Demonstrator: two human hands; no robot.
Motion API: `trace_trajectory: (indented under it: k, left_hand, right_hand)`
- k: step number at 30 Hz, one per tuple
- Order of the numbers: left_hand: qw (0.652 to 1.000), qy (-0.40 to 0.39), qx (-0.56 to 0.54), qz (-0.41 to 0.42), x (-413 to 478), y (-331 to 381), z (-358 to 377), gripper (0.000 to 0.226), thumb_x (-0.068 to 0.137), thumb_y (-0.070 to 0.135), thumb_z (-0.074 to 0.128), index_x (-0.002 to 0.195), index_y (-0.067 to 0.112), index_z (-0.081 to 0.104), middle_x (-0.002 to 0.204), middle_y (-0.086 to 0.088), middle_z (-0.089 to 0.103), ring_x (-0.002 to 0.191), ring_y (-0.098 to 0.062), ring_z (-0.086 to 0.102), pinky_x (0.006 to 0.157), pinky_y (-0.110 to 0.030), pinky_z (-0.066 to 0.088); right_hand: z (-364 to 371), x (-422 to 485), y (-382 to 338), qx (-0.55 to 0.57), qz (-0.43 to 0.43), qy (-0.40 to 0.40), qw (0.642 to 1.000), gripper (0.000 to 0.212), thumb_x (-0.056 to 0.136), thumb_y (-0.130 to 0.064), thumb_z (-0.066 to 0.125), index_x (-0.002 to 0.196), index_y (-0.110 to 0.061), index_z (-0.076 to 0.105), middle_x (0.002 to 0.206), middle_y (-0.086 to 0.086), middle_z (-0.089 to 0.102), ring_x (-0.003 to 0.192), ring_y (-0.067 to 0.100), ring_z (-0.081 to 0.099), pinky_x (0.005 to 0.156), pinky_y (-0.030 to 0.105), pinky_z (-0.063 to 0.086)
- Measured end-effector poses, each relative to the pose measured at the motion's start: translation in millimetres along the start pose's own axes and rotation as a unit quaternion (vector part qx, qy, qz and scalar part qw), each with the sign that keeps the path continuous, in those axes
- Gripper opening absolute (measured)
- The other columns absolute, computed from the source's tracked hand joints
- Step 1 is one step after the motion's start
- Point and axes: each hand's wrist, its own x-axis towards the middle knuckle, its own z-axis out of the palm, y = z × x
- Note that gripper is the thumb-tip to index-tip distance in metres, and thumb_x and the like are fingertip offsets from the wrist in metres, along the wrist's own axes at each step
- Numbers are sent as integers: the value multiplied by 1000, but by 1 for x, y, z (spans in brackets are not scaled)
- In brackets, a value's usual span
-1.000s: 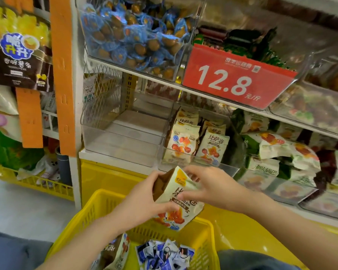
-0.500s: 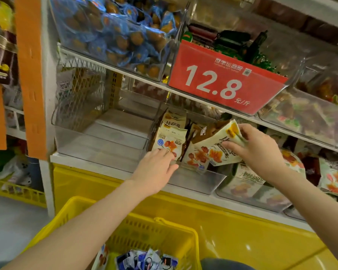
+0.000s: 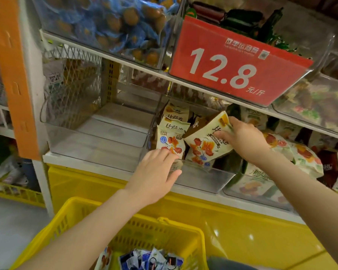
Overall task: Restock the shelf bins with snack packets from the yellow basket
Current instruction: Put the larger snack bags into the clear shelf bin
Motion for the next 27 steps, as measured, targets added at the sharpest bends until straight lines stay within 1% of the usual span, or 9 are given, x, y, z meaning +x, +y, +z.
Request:
trace_trajectory:
  k: [5,9,11,14,17,20,22,24,27]
  left_hand:
    - [1000,-3,14,18,0,-4,1,45,94,48,35,133,27,40,129,9,46,121,-9,38,108,-30,25]
    - [999,4,26,27,-1,-5,3,45,94,48,34,133,26,39,128,9,46,120,-9,38,107,-29,25]
    - [999,3,26,29,-2,-5,2,45,94,47,34,134,26,38,130,9,45,122,-9,37,108,-28,24]
    - [999,-6,23,44,-1,-6,-3,45,95,46,35,136,27,35,133,10,43,124,-6,34,106,-24,23]
    - [999,12,8,37,-5,-14,-17,40,95,40,39,133,26,39,131,9,45,121,-5,37,97,-18,24]
    - [996,81,32,-3,-9,-33,-35,35,93,31,43,126,20,48,122,4,52,112,-11,46,91,-22,30]
    - [993,86,53,-53,-9,-48,-43,34,94,29,42,126,18,48,121,2,54,112,-15,48,93,-27,34]
    - [992,65,60,-94,-8,-61,-45,31,97,30,38,124,20,49,119,2,57,111,-15,50,96,-30,35]
    - [993,54,73,-80,-11,-68,-43,27,98,27,35,116,21,55,112,3,61,106,-15,51,96,-29,33]
  right_hand:
    - [-5,2,13,-110,-12,73,991,48,85,-47,59,117,-13,48,93,11,61,82,30,57,62,33,44]
    - [15,-3,12,-168,-18,-54,984,50,88,-48,54,126,-18,44,98,7,57,84,25,54,63,31,41]
    - [27,4,8,-170,-31,-81,982,48,90,-46,54,128,-19,43,100,6,55,87,25,54,65,31,39]
    - [42,17,9,-111,-46,-124,985,57,90,-39,57,139,-18,37,129,11,53,114,30,53,86,37,45]
    - [51,27,14,-27,-47,-143,988,64,88,-35,61,142,-16,34,142,12,44,128,28,43,103,37,37]
    - [54,29,6,17,-56,-83,995,66,85,-34,65,142,-23,33,147,6,37,134,23,36,107,37,34]
    - [56,26,-11,48,-86,-34,995,61,88,-37,60,142,-28,33,148,0,36,135,19,35,107,37,34]
    - [59,23,-32,67,-123,-37,989,55,91,-41,53,141,-31,33,148,-4,36,135,17,36,105,34,35]
    - [67,25,-63,71,-143,-83,984,55,94,-43,47,144,-31,27,151,-3,31,135,19,35,105,35,34]
